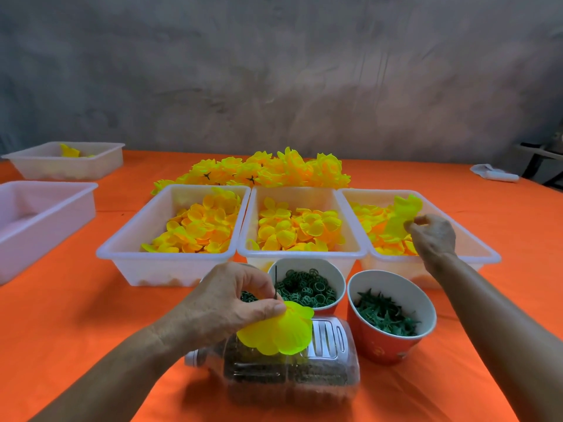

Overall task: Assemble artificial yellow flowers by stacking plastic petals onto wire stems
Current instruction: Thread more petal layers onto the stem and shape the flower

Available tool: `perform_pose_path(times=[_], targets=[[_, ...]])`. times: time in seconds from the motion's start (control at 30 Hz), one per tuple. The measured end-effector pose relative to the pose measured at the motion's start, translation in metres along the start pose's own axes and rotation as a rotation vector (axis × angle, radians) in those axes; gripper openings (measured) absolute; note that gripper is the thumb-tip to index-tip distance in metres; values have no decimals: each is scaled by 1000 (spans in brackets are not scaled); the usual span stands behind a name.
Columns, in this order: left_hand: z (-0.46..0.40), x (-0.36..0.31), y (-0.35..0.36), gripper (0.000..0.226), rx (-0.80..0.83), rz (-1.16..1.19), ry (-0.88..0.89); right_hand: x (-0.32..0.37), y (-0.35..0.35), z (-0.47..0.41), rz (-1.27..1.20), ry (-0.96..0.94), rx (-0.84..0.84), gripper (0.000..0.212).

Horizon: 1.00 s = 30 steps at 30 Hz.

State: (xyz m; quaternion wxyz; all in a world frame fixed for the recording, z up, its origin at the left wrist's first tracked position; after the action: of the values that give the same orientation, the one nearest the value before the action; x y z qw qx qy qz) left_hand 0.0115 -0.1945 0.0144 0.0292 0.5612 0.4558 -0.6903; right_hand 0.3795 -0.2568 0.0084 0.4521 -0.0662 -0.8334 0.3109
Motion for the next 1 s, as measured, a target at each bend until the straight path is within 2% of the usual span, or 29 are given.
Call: perform_pose_path(times=[0.07,0.13,0.2,0.33,0.43,0.57,0.67,0.73,0.8,0.9,1.0], targets=[[0,0,0,11,-6,-7,0,6,-5,3,-146,-7,-7,20],[0,0,0,11,-17,-14,-1,22,-9,12,-368,-36,32,5],[0,2,-1,10,-22,-18,-10,46,-9,26,-597,-92,117,16],[0,1,-1,11,-14,29,-17,89,-1,68,-819,-161,352,19],[1,0,-1,15,2,105,-22,103,7,93,-1035,-20,512,28],[1,2,-3,28,27,167,-54,114,22,115,-1276,239,663,14],[2,6,-8,45,101,223,-116,124,29,128,-1363,372,745,23],[3,6,-17,48,132,256,-133,129,31,134,-1371,412,797,33],[0,4,-31,47,51,288,-138,135,32,139,-1371,416,853,38],[-10,-3,-49,52,-144,363,-159,145,33,148,-1346,388,949,35],[-21,-17,-52,57,-170,491,-128,155,35,157,-1276,329,1067,27]])
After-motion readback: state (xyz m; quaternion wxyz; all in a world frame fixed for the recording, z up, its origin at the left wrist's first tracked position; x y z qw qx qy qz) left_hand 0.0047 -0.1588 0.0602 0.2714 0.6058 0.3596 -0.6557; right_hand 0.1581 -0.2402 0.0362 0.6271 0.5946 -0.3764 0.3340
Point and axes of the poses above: each hand's wrist, its own z-axis away from the middle knuckle, its own y-axis out of the palm, x = y × z, the point moved 6 cm from there along -z, towards the middle knuckle, and after that the axes turned 8 degrees about -y, right-handed, at the moved point
